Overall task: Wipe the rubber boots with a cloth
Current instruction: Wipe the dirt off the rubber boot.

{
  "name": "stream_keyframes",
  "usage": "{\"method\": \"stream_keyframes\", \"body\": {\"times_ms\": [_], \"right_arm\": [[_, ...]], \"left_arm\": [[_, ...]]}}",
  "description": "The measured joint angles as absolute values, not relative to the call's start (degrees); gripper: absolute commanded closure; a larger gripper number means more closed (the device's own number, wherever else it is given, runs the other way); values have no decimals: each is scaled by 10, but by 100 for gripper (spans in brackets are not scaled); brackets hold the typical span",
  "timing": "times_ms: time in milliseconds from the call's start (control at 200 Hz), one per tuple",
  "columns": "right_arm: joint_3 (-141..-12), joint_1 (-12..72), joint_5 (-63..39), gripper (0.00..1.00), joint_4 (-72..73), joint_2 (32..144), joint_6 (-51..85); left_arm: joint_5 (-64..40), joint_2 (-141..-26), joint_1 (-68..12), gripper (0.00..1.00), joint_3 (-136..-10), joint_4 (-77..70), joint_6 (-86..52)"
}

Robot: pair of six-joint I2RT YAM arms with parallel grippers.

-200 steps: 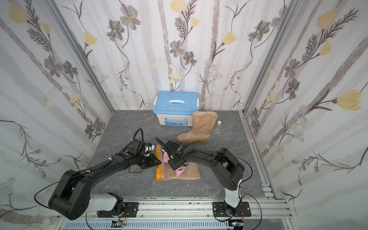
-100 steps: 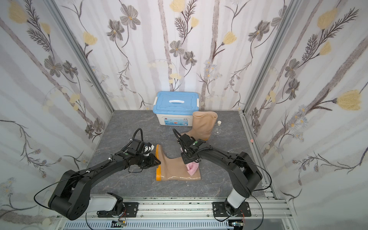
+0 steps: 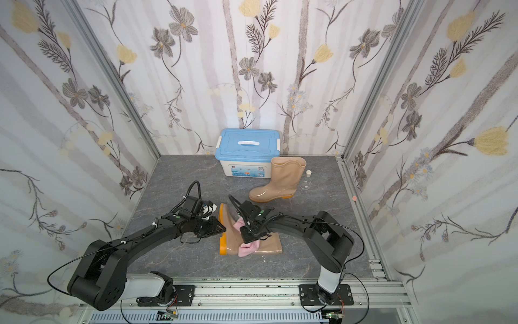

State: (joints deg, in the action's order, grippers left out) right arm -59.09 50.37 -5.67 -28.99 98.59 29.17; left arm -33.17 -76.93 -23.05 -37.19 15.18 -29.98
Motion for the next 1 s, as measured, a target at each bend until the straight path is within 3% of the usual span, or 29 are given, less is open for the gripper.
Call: {"method": "stream_keyframes", "body": {"times_ms": [125,235,370,490,635,839,999], "right_arm": [[-508,418,-22,100,-323,905,319],[-500,402,33,100,-372,854,323],[-582,484,49,100,-379,863,301],[-668,569,7,100,-324,937,291],[-697,615,-23,100,-292,1000,291],[-605,607,-8,100,-305,965,312],[-474,503,14,100,-345,864,355]], "left_arm": [[-332,-769,-230,75,-372,152,-300],[-332,-768,-230,75,-371,152,-300],[-332,-768,-229,75,-371,152,-300],[-332,-767,-229,75,-371,152,-300],[-329,-762,-229,75,-369,152,-300],[-328,-762,-229,75,-369,153,-300],[-329,-760,-227,75,-369,156,-300]]}}
